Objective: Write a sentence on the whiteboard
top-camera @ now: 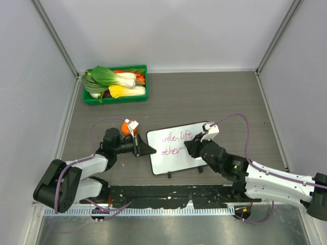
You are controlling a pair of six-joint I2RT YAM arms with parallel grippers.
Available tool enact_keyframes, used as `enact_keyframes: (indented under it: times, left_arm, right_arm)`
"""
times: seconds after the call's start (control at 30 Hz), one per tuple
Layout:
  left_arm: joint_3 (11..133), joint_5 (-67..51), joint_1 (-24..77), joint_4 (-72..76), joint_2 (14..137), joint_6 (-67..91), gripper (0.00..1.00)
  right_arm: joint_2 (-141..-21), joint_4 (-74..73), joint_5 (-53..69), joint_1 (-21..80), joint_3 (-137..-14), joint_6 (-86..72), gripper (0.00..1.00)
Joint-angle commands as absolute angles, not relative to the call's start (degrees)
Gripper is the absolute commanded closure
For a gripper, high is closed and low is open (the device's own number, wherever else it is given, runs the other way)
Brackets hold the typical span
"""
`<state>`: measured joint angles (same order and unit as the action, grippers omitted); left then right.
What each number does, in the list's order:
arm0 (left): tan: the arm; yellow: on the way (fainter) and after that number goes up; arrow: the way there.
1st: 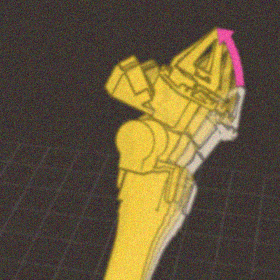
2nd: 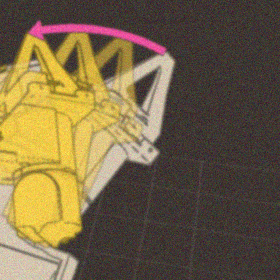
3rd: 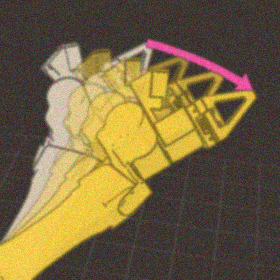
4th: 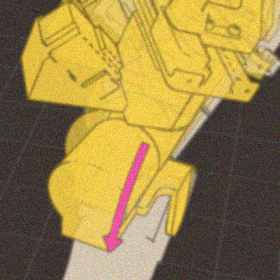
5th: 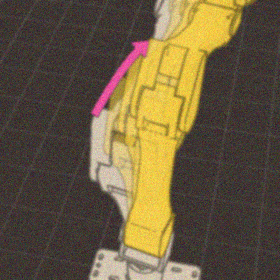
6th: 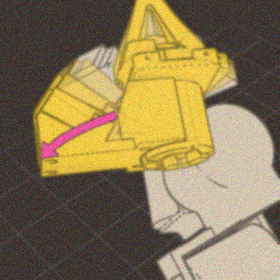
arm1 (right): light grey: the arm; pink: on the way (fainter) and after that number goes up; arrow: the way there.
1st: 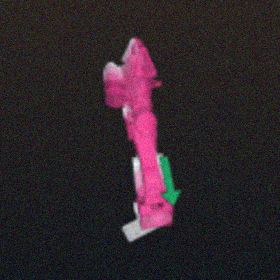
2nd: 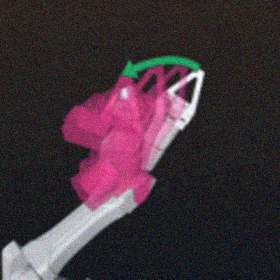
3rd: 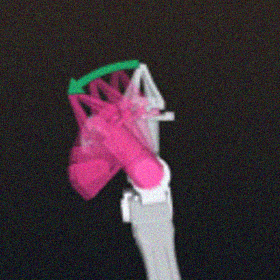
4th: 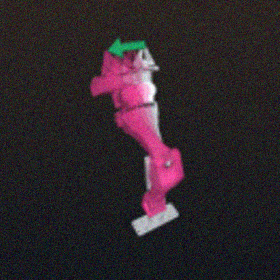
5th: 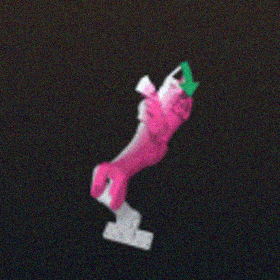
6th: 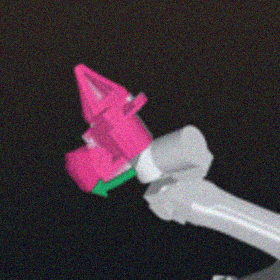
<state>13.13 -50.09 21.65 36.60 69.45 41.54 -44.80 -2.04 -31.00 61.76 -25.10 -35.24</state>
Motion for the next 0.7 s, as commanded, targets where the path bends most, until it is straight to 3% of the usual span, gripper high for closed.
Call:
enact_keyframes:
  times: [0.0,0.67]
  left_arm:
    - [12.48,-43.15,21.36,33.93,69.52,37.0,1.0]
    - [12.57,-43.24,21.36,34.19,70.05,37.09,1.0]
  right_arm:
    - [-44.91,-1.41,-31.11,61.61,-23.47,-36.65,0.99]
    - [-40.08,-7.65,-33.05,61.61,-21.89,-38.41,1.0]
